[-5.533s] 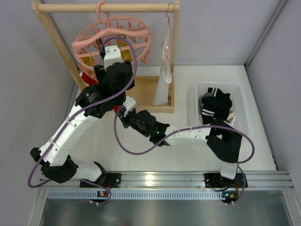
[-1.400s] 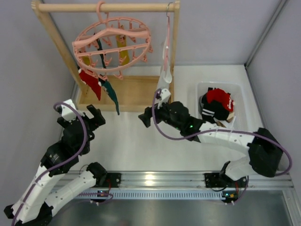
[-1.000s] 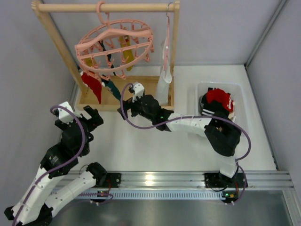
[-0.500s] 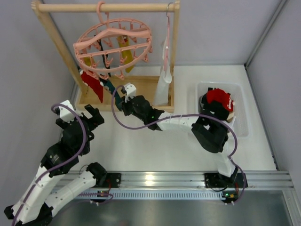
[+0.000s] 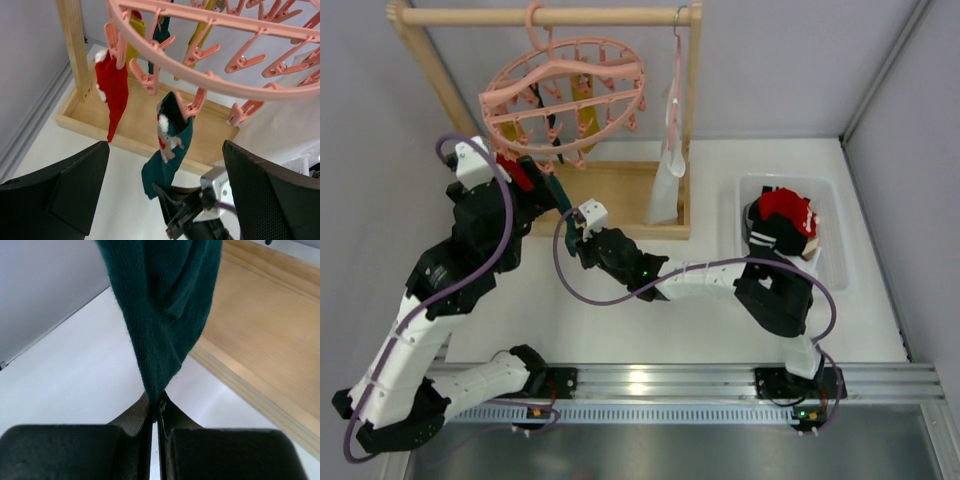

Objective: Remove the socks clipped to the hanger

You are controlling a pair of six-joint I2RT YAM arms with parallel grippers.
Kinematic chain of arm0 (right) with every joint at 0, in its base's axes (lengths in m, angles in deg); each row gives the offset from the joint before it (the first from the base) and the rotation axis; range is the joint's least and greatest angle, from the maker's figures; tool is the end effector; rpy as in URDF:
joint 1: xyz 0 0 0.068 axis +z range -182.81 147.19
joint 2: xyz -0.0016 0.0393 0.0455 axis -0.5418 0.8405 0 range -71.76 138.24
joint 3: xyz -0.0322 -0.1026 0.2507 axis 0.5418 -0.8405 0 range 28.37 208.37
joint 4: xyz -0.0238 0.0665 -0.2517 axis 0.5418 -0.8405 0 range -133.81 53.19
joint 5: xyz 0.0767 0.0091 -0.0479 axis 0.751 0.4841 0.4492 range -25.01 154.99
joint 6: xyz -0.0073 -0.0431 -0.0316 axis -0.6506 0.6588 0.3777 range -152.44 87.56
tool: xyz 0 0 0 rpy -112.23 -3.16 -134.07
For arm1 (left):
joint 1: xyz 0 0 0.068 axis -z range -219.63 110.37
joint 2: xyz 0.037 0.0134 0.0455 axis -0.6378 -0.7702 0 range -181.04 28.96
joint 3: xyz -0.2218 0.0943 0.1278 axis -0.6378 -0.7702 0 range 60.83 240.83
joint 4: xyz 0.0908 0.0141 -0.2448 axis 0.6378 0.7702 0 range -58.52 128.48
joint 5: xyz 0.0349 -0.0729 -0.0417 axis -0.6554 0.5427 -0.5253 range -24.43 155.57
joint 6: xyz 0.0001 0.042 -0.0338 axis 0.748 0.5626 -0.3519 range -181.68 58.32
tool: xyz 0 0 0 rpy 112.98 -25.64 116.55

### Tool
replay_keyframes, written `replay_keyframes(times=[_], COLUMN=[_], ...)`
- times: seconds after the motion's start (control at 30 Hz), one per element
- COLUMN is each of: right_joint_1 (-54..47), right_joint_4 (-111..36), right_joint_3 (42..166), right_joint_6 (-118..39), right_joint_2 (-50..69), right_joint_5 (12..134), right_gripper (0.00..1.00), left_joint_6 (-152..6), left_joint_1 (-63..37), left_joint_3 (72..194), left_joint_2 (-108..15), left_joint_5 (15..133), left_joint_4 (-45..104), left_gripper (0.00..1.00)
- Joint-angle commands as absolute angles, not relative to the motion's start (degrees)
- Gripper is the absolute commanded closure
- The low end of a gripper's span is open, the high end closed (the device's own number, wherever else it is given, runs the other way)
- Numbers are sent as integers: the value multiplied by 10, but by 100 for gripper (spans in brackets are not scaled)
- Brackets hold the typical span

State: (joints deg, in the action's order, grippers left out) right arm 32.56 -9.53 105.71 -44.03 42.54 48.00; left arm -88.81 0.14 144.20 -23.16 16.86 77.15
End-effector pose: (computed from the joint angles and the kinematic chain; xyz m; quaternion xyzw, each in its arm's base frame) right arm 0.2041 0.4200 0.2366 -0.2568 0.7172 0.3086 0.5696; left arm 0.1175 -0.0630 0.4760 -0.1719 0.7434 -0.0358 0.6454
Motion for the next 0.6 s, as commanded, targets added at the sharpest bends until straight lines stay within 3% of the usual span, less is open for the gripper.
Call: replay_keyframes(times=[0.0,0.2,0.57], right_joint_1=[343,349,357], right_joint_4=[-52,-45,-51], right_joint_3=[1035,1009,1016], right_joint_6=[-461,-482,-483], right_joint_2=[372,356,358], right_joint_5=[455,463,471], right_gripper=[100,100,100], left_joint_6=[-860,-862,-863], left_joint_1=[0,0,0], left_joint_3=[1513,1586,1591], left_joint_2=[-287,-390,-429], left_joint_5=[173,131,94], left_joint_4=[798,861,860], left_gripper=[2,2,8])
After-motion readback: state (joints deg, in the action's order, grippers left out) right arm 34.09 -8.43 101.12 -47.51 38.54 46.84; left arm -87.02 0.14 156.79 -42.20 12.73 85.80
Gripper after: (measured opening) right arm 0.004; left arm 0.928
